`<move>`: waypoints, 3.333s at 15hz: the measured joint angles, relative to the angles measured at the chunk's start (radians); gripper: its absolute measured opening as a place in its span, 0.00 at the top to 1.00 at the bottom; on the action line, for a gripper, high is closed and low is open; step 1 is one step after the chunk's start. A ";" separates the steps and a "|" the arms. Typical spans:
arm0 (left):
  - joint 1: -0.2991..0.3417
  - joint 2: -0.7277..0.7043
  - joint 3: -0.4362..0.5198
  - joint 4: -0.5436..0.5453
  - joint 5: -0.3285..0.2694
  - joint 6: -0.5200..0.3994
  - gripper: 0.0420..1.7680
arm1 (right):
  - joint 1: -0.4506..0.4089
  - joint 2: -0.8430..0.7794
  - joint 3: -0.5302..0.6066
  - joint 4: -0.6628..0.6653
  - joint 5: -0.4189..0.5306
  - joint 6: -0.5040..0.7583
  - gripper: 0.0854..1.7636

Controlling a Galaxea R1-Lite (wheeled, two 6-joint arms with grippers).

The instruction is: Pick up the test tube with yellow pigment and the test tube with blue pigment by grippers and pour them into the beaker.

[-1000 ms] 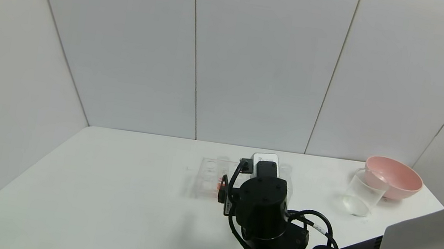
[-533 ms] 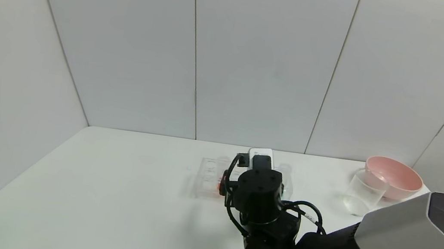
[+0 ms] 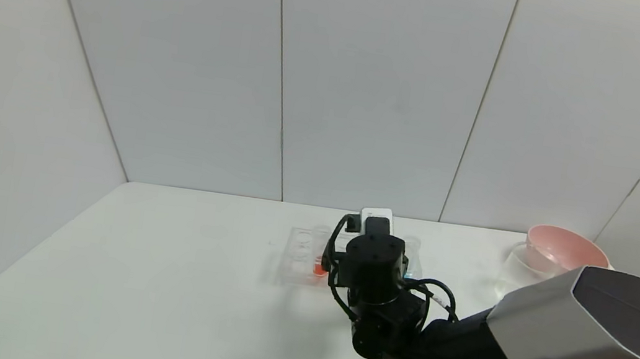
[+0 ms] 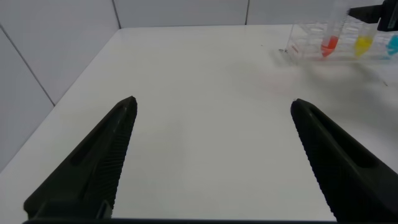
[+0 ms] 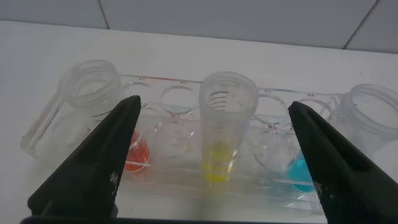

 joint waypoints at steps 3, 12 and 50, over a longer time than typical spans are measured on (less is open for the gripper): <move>0.000 0.000 0.000 0.000 0.000 0.000 0.00 | -0.007 0.011 -0.009 0.000 0.007 0.000 0.03; 0.000 0.000 0.000 0.000 0.000 0.000 0.00 | -0.008 0.014 -0.003 -0.007 0.008 -0.001 0.44; 0.000 0.000 0.000 0.000 0.000 0.000 0.00 | -0.310 -0.542 0.466 0.016 0.888 -0.200 0.75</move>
